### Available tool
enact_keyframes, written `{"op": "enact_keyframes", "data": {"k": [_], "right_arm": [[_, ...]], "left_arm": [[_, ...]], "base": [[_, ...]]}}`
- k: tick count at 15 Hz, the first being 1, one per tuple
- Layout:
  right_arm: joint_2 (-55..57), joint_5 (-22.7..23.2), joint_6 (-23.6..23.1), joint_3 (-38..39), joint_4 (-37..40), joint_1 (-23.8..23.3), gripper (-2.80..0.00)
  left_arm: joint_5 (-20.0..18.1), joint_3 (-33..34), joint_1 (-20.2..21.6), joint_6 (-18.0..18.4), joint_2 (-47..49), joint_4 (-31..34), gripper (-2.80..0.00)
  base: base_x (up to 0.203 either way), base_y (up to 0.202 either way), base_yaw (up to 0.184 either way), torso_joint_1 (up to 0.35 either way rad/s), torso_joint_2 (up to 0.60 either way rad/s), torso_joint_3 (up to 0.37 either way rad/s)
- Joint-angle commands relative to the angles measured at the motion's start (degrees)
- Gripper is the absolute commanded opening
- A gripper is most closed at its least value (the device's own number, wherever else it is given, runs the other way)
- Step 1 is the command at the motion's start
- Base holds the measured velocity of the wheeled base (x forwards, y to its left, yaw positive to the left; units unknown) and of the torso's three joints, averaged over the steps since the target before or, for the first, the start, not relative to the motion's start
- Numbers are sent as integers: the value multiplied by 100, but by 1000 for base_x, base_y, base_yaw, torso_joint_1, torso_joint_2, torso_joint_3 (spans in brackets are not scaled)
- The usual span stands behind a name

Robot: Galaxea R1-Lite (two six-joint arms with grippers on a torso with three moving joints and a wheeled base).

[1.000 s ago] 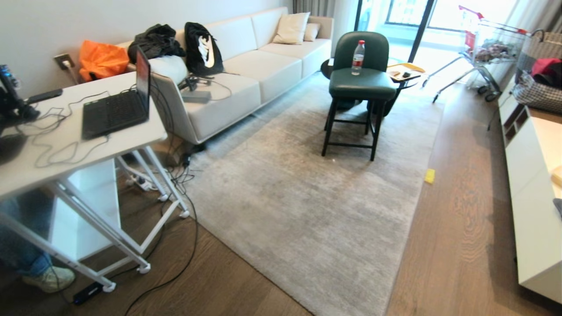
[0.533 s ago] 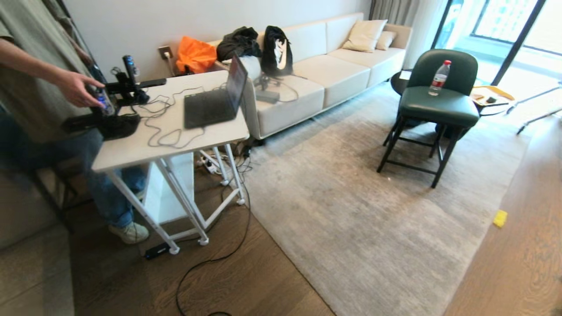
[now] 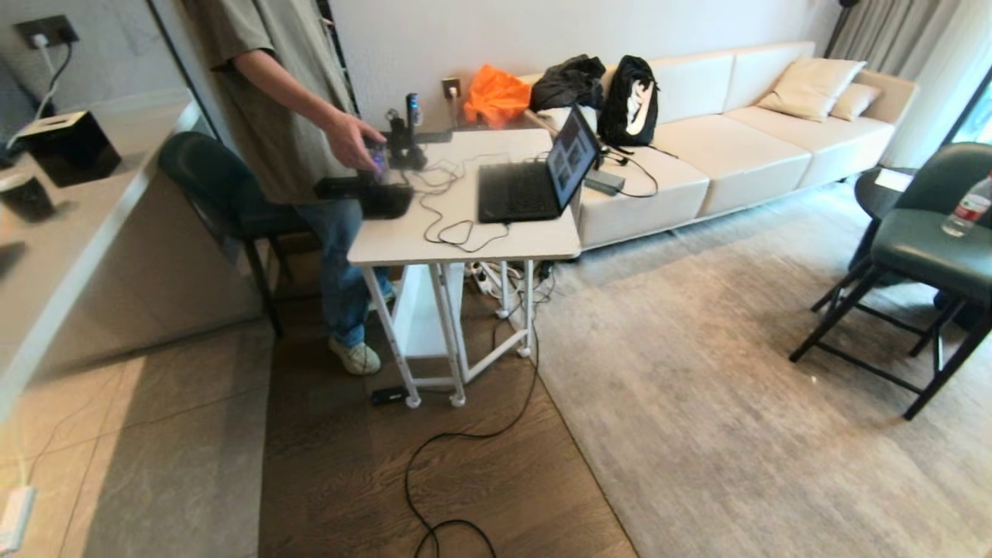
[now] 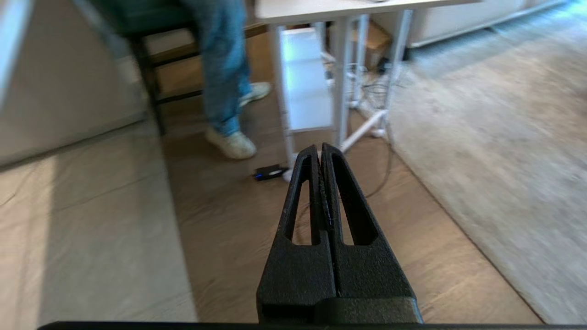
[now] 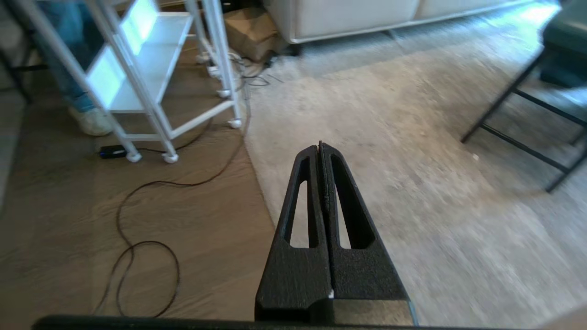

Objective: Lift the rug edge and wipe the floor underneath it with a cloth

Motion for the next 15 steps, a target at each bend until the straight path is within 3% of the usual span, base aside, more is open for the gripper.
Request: {"op": "enact_keyframes", "data": {"k": [1,4,15], "right_arm": [[0,2,-3,2,2,-2,-280],[9,2,-3,-3,7,-2,-280],[1,2,6,-7,7,-2,-280]], "left_arm": [[-2,1,0,1,5,6,-280],[-2,1,0,1,5,6,-280],[-2,1,0,1,5,6,-280]], "base": [[0,-9,169,56,-145,-75],[0,-4,117,9,-4,-13],[0,0,0,0,0,0]]}}
